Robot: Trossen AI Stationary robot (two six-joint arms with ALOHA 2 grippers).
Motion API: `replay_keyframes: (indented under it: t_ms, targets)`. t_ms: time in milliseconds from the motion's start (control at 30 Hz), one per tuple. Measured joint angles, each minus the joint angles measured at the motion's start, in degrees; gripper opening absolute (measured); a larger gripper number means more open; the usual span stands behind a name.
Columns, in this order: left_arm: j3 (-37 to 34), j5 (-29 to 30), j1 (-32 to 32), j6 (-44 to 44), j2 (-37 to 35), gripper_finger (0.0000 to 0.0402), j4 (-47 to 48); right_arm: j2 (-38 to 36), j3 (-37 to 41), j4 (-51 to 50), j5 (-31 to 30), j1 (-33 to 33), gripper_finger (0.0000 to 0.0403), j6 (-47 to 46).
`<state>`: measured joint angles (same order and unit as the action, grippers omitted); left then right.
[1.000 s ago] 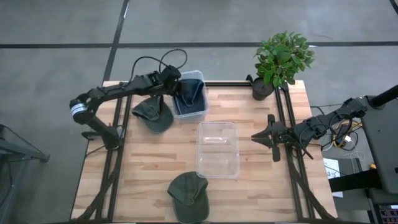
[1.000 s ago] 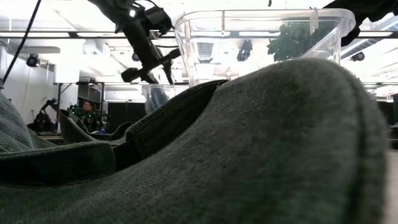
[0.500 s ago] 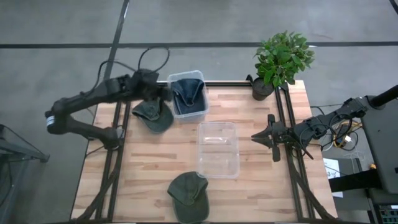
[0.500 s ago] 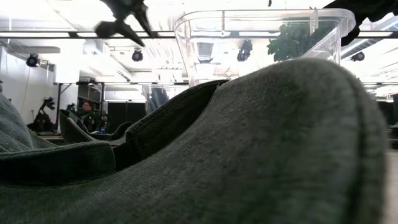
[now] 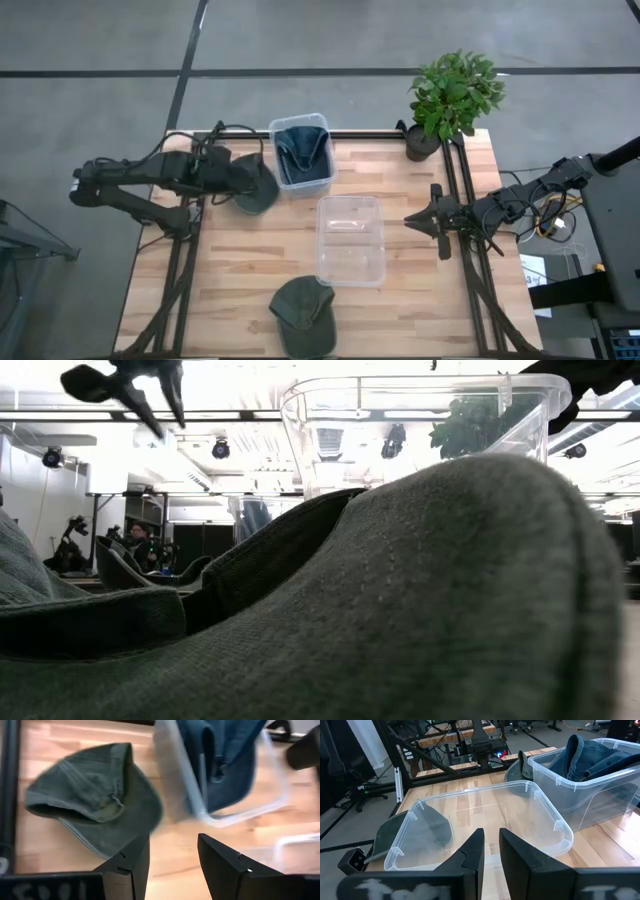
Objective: Pick & Place hat
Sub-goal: Put the top black cap into the bottom transparent bin
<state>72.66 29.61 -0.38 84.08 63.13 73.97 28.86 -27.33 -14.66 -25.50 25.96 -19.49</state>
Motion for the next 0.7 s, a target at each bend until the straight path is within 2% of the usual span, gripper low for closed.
replay_keyframes:
  t_ms: [167,300,400,700]
  targets:
    - [-5.16,2.89,0.00,0.87,0.04,0.0158,-0.39,0.00,0.00,0.04,-0.01,0.00,0.0053,-0.02]
    - [-10.33,3.19,0.02,11.65,0.04,0.0158,-0.25,0.00,0.00,0.06,0.00,0.00,0.0053,-0.02]
    - [-14.27,1.33,0.00,20.93,-0.20,0.0158,-0.23,0.00,0.00,0.07,-0.01,0.00,0.0053,-0.02]
    - [-25.13,-0.23,0.45,37.84,-1.15,0.0158,-0.28,-0.02,0.00,0.09,-0.01,0.00,0.0053,-0.02]
